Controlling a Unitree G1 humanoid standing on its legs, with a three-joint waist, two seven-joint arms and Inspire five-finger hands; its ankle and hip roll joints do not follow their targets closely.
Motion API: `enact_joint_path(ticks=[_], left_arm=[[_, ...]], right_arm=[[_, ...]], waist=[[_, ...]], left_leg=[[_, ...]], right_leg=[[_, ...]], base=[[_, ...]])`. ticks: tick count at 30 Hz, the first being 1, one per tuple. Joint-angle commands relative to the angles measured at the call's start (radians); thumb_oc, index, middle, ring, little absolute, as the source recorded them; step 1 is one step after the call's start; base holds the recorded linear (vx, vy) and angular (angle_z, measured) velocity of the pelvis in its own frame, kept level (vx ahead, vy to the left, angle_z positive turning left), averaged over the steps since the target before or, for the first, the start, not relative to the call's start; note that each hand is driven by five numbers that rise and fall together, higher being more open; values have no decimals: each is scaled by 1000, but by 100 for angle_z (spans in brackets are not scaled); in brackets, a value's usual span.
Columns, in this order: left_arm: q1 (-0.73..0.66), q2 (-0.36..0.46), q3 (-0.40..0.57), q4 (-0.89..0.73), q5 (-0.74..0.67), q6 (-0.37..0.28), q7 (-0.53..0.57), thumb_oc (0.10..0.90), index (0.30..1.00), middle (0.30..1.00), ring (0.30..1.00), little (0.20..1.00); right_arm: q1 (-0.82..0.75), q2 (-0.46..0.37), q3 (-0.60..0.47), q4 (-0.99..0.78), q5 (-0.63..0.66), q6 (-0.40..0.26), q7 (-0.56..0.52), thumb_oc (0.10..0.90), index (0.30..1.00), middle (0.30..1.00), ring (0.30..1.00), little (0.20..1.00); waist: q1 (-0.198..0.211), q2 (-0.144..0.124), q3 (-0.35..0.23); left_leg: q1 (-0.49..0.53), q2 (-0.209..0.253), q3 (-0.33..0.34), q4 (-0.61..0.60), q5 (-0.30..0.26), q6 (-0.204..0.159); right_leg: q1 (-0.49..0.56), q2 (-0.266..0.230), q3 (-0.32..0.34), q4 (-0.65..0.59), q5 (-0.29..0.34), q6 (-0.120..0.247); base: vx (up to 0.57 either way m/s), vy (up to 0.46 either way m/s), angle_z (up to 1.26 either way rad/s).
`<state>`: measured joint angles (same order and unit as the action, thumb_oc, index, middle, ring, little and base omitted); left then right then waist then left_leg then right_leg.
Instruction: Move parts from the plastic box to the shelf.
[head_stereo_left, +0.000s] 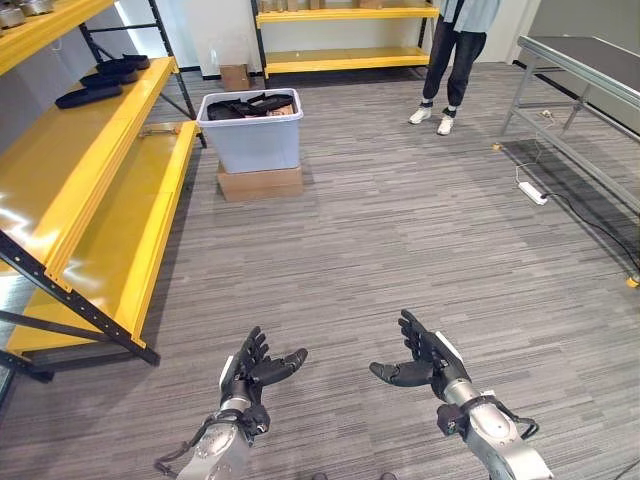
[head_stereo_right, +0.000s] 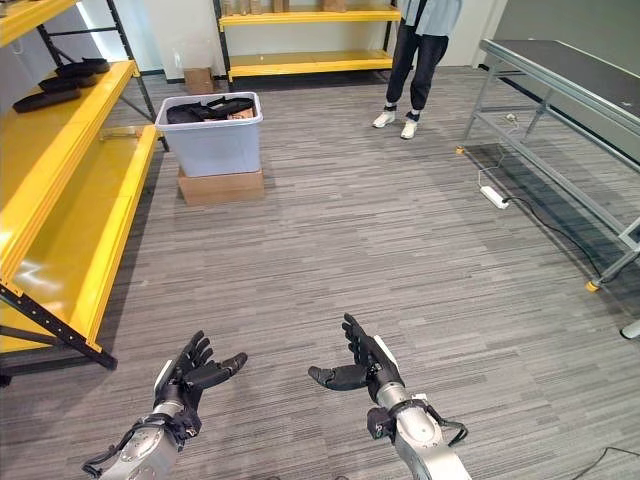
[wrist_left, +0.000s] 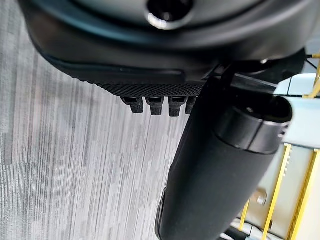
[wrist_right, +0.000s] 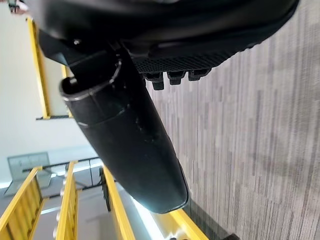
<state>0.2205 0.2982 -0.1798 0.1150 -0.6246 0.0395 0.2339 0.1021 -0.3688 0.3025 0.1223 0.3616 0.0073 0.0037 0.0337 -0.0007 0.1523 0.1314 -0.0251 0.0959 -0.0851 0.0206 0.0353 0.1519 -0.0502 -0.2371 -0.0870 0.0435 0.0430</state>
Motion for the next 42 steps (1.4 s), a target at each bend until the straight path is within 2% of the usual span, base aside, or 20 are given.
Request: enact_joint_path(ticks=[1,9,14,19,23,24,25,26,27,29,30,31,32,35,39,42], left_arm=[[-83,23,42,-62,-13,-108,-13,900,1000,1000,1000,1000],[-80,18,42,-57,-37,-92,-24,900,1000,1000,1000,1000],[-94,28,41,-45,23,-119,-60,900,1000,1000,1000,1000],[-123,49,40,-39,34,-115,-72,900,1000,1000,1000,1000],[-140,59,39,-24,32,-111,-109,900,1000,1000,1000,1000],[-152,66,37,-23,41,-112,-132,900,1000,1000,1000,1000],[-157,65,29,-18,54,-118,-122,900,1000,1000,1000,1000],[-168,63,20,-5,40,-127,-115,900,1000,1000,1000,1000],[-176,64,17,-1,33,-127,-116,900,1000,1000,1000,1000],[-181,63,15,-9,40,-117,-118,900,1000,1000,1000,1000],[-179,60,9,-9,46,-121,-123,900,1000,1000,1000,1000],[-166,55,-6,-11,51,-137,-135,900,1000,1000,1000,1000],[-154,54,-14,-16,51,-145,-140,900,1000,1000,1000,1000],[-138,51,-30,-28,59,-153,-137,900,1000,1000,1000,1000],[-134,49,-39,-28,52,-145,-122,900,1000,1000,1000,1000],[-130,58,-45,-40,45,-132,-128,900,1000,1000,1000,1000]], right_arm=[[-126,5,7,-88,6,-104,-5,900,1000,1000,1000,1000],[-131,9,10,-73,14,-81,-22,900,1000,1000,1000,1000],[-129,5,4,-79,8,-80,-19,900,1000,1000,1000,1000],[-131,4,-12,-72,3,-80,-36,900,1000,1000,1000,1000],[-138,14,-20,-56,-8,-82,-36,900,1000,1000,1000,1000],[-140,21,-25,-57,-12,-87,-52,900,1000,1000,1000,1000],[-136,21,-28,-50,-13,-90,-45,900,1000,1000,1000,1000],[-130,16,-32,-42,-24,-97,-26,900,1000,1000,1000,1000],[-118,12,-41,-37,-25,-106,-9,900,1000,1000,1000,1000],[-107,8,-56,-35,-12,-126,9,900,1000,1000,1000,1000],[-100,7,-64,-38,-6,-132,12,900,1000,1000,1000,1000],[-79,5,-77,-43,-5,-150,16,900,1000,1000,1000,1000],[-68,1,-80,-46,0,-161,18,900,1000,1000,1000,1000],[-64,-6,-76,-58,2,-155,19,900,1000,1000,1000,1000],[-85,-1,-44,-53,-1,-131,4,900,1000,1000,1000,1000],[-98,-5,-25,-49,4,-127,-25,900,1000,1000,1000,1000]], waist=[[10,-21,-30],[16,-20,-24],[8,-20,-21],[-2,-17,-10],[-7,-12,4],[-15,-4,19],[-27,-1,30],[-51,-5,37],[-70,-13,39],[-88,-23,50],[-96,-21,55],[-110,-16,63],[-115,-17,63],[-114,-31,54],[-108,-45,50],[-105,-49,54]], left_leg=[[15,33,13,-2,-78,-39],[16,32,9,-2,-74,-37],[17,30,20,0,-73,-30],[9,18,25,22,-81,-7],[-9,-3,22,45,-89,27],[-22,-20,5,57,-94,56],[-21,-35,-22,61,-98,65],[0,-53,-56,49,-108,68],[23,-62,-80,36,-119,66],[65,-58,-114,18,-131,55],[79,-56,-137,13,-133,52],[97,-50,-175,13,-142,53],[98,-51,-189,10,-141,53],[91,-64,-206,21,-150,54],[85,-70,-190,50,-174,55],[79,-69,-173,70,-188,60]], right_leg=[[27,-25,-23,6,-67,42],[28,-29,-30,20,-73,42],[18,-35,-26,50,-81,44],[-14,-45,-16,141,-109,48],[-61,-58,-10,275,-117,58],[-158,-73,10,489,-69,84],[-213,-60,41,569,-42,86],[-262,-37,81,522,-24,85],[-277,-25,100,419,-13,87],[-330,-15,129,235,57,114],[-363,-11,160,186,83,122],[-401,1,218,145,107,129],[-388,14,244,131,91,128],[-345,19,265,85,102,124],[-309,4,279,103,119,123],[-275,7,278,117,96,105]], base=[[19,9,20],[29,41,6],[25,86,1],[23,154,0],[-19,210,3],[-55,356,6],[3,324,18],[138,112,25],[202,-45,41],[258,-206,53],[331,-283,114],[287,-232,78],[248,-210,87],[170,-142,40],[201,-147,25],[207,-125,25]])
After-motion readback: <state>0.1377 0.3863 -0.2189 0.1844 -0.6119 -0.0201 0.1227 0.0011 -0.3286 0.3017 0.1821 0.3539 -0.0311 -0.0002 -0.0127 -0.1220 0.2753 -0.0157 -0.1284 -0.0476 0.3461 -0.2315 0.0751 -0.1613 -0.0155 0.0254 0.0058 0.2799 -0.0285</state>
